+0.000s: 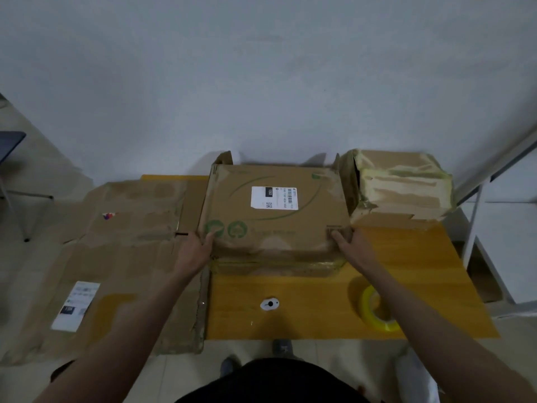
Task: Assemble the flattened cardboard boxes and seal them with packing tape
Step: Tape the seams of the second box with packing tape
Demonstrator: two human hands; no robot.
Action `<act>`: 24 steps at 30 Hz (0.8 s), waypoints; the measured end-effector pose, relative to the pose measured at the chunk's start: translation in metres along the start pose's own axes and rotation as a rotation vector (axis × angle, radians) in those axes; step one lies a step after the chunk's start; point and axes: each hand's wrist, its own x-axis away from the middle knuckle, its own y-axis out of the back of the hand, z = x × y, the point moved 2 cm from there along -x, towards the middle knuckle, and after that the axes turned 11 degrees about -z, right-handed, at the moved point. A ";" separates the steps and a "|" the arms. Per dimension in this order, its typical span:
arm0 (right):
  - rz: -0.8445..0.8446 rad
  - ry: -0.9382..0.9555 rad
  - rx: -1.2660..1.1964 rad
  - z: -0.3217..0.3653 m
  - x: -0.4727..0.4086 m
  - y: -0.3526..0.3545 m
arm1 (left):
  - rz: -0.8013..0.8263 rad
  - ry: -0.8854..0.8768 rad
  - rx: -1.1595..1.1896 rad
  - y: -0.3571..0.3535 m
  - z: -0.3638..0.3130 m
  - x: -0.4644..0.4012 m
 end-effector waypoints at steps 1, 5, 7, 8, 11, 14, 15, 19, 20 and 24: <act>0.003 0.005 0.036 0.007 -0.006 0.002 | 0.003 -0.015 -0.035 0.002 -0.004 -0.005; -0.029 0.102 0.122 0.046 -0.046 0.003 | 0.025 -0.170 -0.057 0.010 -0.041 -0.040; -0.016 0.131 0.125 0.065 -0.068 0.000 | 0.030 -0.204 -0.069 0.013 -0.066 -0.063; -0.002 0.136 0.127 0.074 -0.079 -0.001 | 0.043 -0.214 -0.075 0.012 -0.076 -0.075; 0.045 0.107 0.135 0.088 -0.115 -0.005 | 0.100 -0.254 -0.114 0.009 -0.100 -0.109; 0.079 0.082 0.132 0.093 -0.145 -0.011 | 0.146 -0.220 -0.118 0.002 -0.111 -0.138; 0.090 0.078 0.133 0.095 -0.152 -0.012 | 0.159 -0.203 -0.122 0.000 -0.114 -0.145; 0.133 0.033 0.099 0.097 -0.176 -0.021 | 0.182 -0.126 -0.126 -0.010 -0.120 -0.165; 0.136 0.025 0.090 0.097 -0.179 -0.023 | 0.177 -0.112 -0.130 -0.012 -0.120 -0.168; 0.111 0.048 0.065 0.093 -0.178 -0.028 | 0.129 -0.123 -0.155 -0.018 -0.122 -0.168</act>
